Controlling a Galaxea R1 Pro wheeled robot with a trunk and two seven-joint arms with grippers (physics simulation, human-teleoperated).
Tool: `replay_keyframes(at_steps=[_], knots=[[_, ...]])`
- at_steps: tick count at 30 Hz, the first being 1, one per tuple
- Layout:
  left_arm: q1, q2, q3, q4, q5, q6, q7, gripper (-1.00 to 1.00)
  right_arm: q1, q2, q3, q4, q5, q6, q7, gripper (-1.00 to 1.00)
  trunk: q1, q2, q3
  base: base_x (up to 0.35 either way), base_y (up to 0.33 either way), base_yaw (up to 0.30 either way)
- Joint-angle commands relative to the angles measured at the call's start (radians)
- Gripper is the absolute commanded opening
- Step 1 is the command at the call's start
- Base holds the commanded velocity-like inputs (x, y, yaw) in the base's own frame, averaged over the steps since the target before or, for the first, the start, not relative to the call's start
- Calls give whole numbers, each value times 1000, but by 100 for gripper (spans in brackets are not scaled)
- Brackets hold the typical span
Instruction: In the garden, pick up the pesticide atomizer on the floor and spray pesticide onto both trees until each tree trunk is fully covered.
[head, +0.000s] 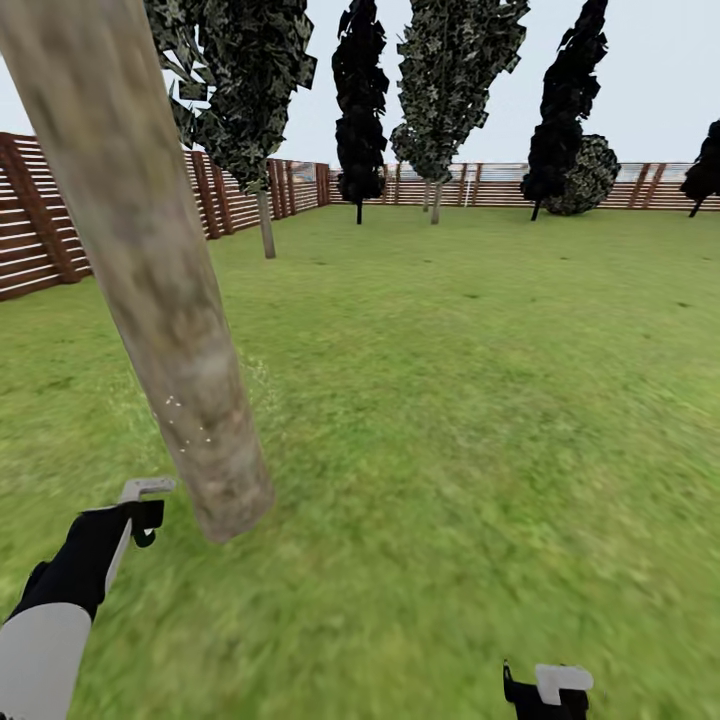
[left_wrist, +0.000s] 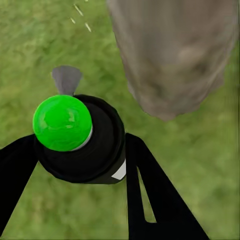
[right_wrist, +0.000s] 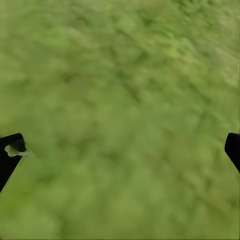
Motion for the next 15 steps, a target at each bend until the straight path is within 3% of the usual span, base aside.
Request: replay_keyframes(at_steps=[1, 4, 7, 10, 11, 13, 15], knots=[[0, -8, -1, 4, -3, -5, -6, -100, 0, 0, 0, 0, 0, 0, 0, 100, 0, 0, 0, 307, 193, 0], [0, -21, -2, 5, -4, -9, -8, -100, 0, 0, 0, 1, 0, 0, -1, 100, 0, 0, 0, 271, 174, 11], [4, -10, 2, 4, -5, -11, -16, -100, 1, 0, 0, 1, 0, 0, -1, 100, 0, 0, 0, 51, 34, 197], [20, -7, -9, 5, -10, -15, -109, -100, 0, 0, 0, 0, -1, 0, -2, 100, 0, 0, 0, 3, 2, 273], [19, 2, -9, 0, -19, -14, -150, -100, 0, 0, 0, 1, -1, 0, -2, 100, 0, 0, 0, 0, 0, 277], [10, 81, -8, -7, -33, -10, -176, -100, 0, 0, 0, 1, -1, 0, -2, 100, 0, 0, 0, 0, 0, 140], [8, 120, -8, -8, -36, -10, -215, -100, 0, 0, 0, 1, -1, 0, -2, 100, 0, 0, 0, 0, 0, 27]])
